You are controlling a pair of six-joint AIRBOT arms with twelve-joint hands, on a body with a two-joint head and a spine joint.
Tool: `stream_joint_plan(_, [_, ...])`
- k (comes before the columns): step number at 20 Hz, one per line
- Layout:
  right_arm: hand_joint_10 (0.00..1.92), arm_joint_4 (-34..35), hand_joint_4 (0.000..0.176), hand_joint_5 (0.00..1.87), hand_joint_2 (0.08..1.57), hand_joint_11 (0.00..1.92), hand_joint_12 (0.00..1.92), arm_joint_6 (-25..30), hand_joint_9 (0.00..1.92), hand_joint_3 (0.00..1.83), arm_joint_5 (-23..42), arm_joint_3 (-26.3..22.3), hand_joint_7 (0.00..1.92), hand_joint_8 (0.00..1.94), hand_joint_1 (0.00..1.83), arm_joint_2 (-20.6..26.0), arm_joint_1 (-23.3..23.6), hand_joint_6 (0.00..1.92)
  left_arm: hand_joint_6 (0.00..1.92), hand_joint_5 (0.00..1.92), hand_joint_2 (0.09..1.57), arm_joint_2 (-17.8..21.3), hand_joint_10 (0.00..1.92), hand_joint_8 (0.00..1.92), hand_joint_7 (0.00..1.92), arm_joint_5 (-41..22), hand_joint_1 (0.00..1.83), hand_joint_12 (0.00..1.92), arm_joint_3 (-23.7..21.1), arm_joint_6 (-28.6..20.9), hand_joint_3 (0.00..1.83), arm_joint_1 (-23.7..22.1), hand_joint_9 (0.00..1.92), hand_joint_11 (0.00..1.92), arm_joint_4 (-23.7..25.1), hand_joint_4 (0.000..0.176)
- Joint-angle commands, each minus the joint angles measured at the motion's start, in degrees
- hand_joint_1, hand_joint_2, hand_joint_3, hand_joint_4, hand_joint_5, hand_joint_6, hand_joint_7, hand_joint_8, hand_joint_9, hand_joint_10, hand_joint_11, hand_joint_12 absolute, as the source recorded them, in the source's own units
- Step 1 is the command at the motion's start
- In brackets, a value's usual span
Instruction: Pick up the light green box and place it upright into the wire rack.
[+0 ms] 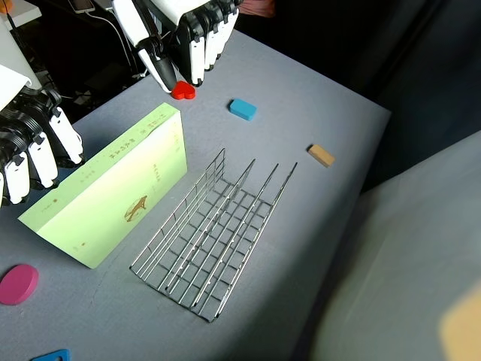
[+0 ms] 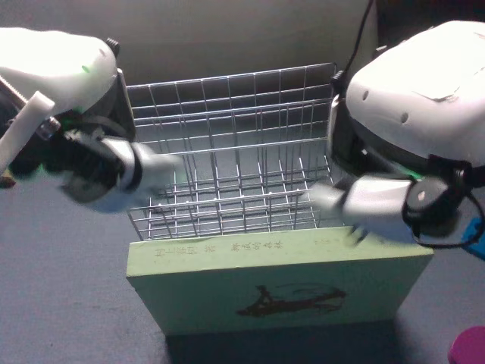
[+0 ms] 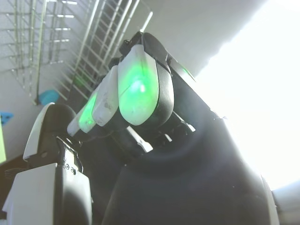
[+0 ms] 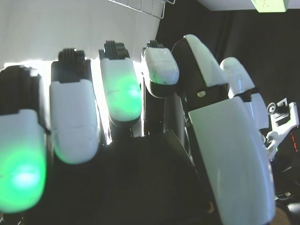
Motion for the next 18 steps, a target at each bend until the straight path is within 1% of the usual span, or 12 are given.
stream_joint_plan(1, [0.0, -4.6, 0.074, 0.07, 1.0, 0.0, 0.57, 0.2, 0.11, 0.02, 0.3, -0.2, 0.08, 0.0, 0.02, -0.3, 0.3, 0.0, 0.01, 0.25, 1.08, -0.1, 0.01, 0.01, 0.2, -0.4, 0.15, 0.69, 0.0, 0.2, 0.02, -0.6, 0.19, 0.0, 6.0, 0.09])
stream_joint_plan(3, [0.0, -4.6, 0.07, 0.08, 1.0, 0.0, 0.56, 0.2, 0.1, 0.01, 0.2, -0.2, 0.08, 0.0, 0.03, -0.5, 0.3, 0.01, 0.01, 0.25, 1.08, -0.1, 0.01, 0.01, 0.2, -0.4, 0.15, 0.69, 0.0, 0.6, 0.01, -0.7, 0.19, 0.0, 6.0, 0.089])
stream_joint_plan(5, [0.0, -4.6, 0.069, 0.08, 1.0, 0.0, 0.56, 0.2, 0.1, 0.01, 0.2, -0.2, 0.08, 0.0, 0.04, -0.6, 0.4, 0.0, 0.01, 0.25, 1.08, 0.0, 0.01, 0.0, 0.2, -0.9, 0.14, 0.7, 0.3, 2.1, 0.01, -0.7, 0.19, 0.0, 6.0, 0.088])
stream_joint_plan(7, [0.0, -4.6, 0.065, 0.08, 1.01, 0.0, 0.57, 0.2, 0.1, 0.01, -0.2, -0.2, 0.08, 0.0, 0.04, -0.9, 0.8, 0.0, 0.0, 0.25, 1.09, 0.2, 0.01, 0.0, 0.2, -1.5, 0.15, 0.7, 1.1, 3.7, 0.01, -0.7, 0.2, 0.0, 6.0, 0.086])
stream_joint_plan(11, [0.0, -4.6, 0.061, 0.08, 1.01, 0.0, 0.57, 0.1, 0.09, 0.01, -2.0, -0.1, 0.07, 0.0, 0.05, -2.5, 2.0, 0.0, 0.0, 0.24, 1.09, 1.7, 0.01, 0.0, 0.21, -2.7, 0.14, 0.7, 2.1, 3.8, 0.01, 0.3, 0.2, 0.0, 7.3, 0.086])
stream_joint_plan(13, [0.0, -4.1, 0.053, 0.1, 0.99, 0.0, 0.56, 0.0, 0.09, 0.0, -3.1, 0.2, 0.07, 0.0, 0.19, -3.9, 3.1, 0.01, 0.0, 0.24, 1.09, 2.7, 0.01, 0.0, 0.21, -3.7, 0.15, 0.7, 2.6, 3.8, 0.0, 0.9, 0.2, 0.0, 8.2, 0.085])
stream_joint_plan(14, [0.0, -2.1, 0.05, 0.1, 0.98, 0.0, 0.56, -0.7, 0.09, 0.0, -3.6, 0.6, 0.07, 0.0, 0.26, -4.8, 3.9, 0.01, 0.0, 0.24, 1.08, 3.2, 0.01, 0.0, 0.21, -4.5, 0.16, 0.7, 2.9, 3.8, 0.0, 1.2, 0.2, 0.0, 8.3, 0.085])
stream_joint_plan(15, [0.0, 1.4, 0.047, 0.1, 0.96, 0.0, 0.56, -1.9, 0.09, 0.0, -3.8, 1.5, 0.07, 0.0, 0.35, -6.1, 4.9, 0.01, 0.0, 0.24, 1.08, 3.6, 0.01, 0.0, 0.21, -5.8, 0.16, 0.7, 3.3, 4.6, 0.0, 1.5, 0.2, 0.0, 8.3, 0.085])
stream_joint_plan(16, [0.0, 3.1, 0.047, 0.09, 0.94, 0.0, 0.56, -2.6, 0.09, 0.0, -3.9, 2.1, 0.07, 0.0, 0.43, -7.0, 5.4, 0.0, 0.0, 0.24, 1.08, 3.8, 0.01, 0.0, 0.21, -6.4, 0.16, 0.7, 3.6, 5.1, 0.0, 1.5, 0.2, 0.0, 8.3, 0.085])
stream_joint_plan(17, [0.0, 5.4, 0.048, 0.08, 0.92, 0.0, 0.53, -3.6, 0.08, 0.0, -4.5, 3.3, 0.06, 0.0, 0.53, -8.8, 6.1, 0.0, 0.0, 0.24, 1.09, 4.1, 0.01, 0.0, 0.21, -7.3, 0.16, 0.7, 4.0, 6.1, 0.0, 1.6, 0.21, 0.0, 8.3, 0.084])
stream_joint_plan(18, [0.0, 6.9, 0.05, 0.07, 0.9, 0.0, 0.47, -4.6, 0.06, 0.0, -4.9, 4.2, 0.04, 0.0, 0.63, -10.3, 6.5, 0.0, 0.0, 0.24, 1.09, 4.4, 0.01, 0.0, 0.21, -7.7, 0.16, 0.7, 4.3, 6.9, 0.0, 1.6, 0.21, 0.0, 8.3, 0.081])
